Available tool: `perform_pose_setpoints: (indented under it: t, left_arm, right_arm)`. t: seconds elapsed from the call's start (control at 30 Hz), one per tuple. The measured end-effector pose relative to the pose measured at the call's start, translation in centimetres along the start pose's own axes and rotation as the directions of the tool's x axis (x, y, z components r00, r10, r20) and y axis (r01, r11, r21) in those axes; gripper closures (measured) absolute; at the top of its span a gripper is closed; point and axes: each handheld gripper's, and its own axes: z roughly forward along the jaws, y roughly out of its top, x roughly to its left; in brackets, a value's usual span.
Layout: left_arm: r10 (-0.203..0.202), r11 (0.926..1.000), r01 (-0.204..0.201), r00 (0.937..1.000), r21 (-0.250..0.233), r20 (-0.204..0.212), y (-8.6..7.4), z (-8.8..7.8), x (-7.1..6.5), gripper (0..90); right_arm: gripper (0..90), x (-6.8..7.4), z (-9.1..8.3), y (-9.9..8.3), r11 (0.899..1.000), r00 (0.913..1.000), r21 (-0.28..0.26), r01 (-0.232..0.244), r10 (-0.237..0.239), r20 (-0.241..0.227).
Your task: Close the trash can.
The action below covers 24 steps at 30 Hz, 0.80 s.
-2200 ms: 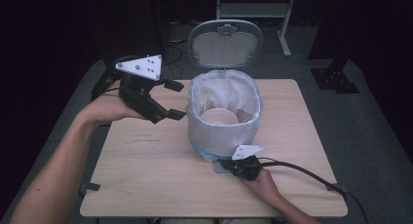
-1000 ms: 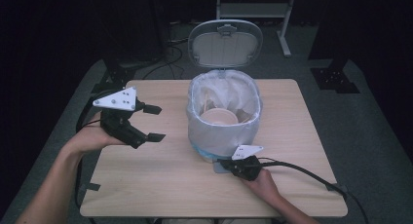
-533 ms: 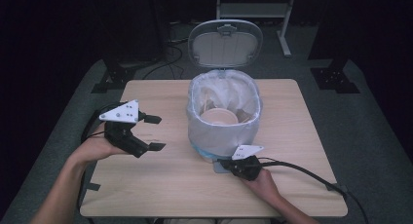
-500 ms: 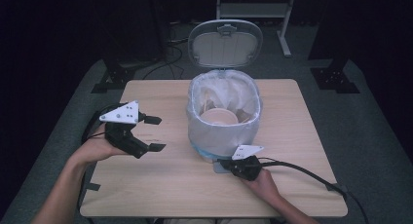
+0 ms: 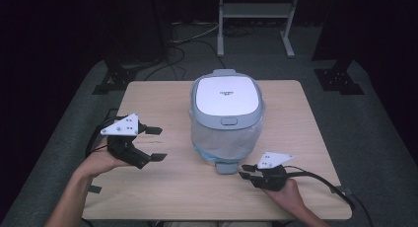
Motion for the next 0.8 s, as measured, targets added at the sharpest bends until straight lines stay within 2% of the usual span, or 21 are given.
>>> perform_pose_setpoints:
  t: [0.17, 0.4, 0.57, 0.8]
  left_arm:
    - [-0.003, 1.0, 0.003, 0.9997, -0.005, -0.024, -0.8, 0.1, -0.1, 18.6]
    - [-0.005, 1.0, 0.005, 0.9985, -0.009, -0.054, -1.9, 0.3, -0.4, 18.6]
    - [-0.015, 0.9999, 0.016, 0.9982, 0.007, -0.058, -2.7, 0.6, -0.8, 17.2]
    - [-0.035, 0.9993, 0.036, 0.9968, 0.014, -0.072, -3.5, 0.7, -1.2, 17.2]
  right_arm:
    - [60.0, -0.9, -1.8, -0.9, 1.0, 0.9997, -0.008, -0.023, 0.023, 0.008]
    - [52.4, -2.5, -3.8, -2.4, 0.998, 0.9967, 0.027, -0.059, 0.058, 0.057]
    - [47.8, -3.6, -5.2, -3.3, 0.996, 0.9915, 0.014, -0.09, 0.089, 0.095]
    - [44.9, -4.6, -7.1, -4.9, 0.99, 0.9792, 0.012, -0.139, 0.135, 0.151]
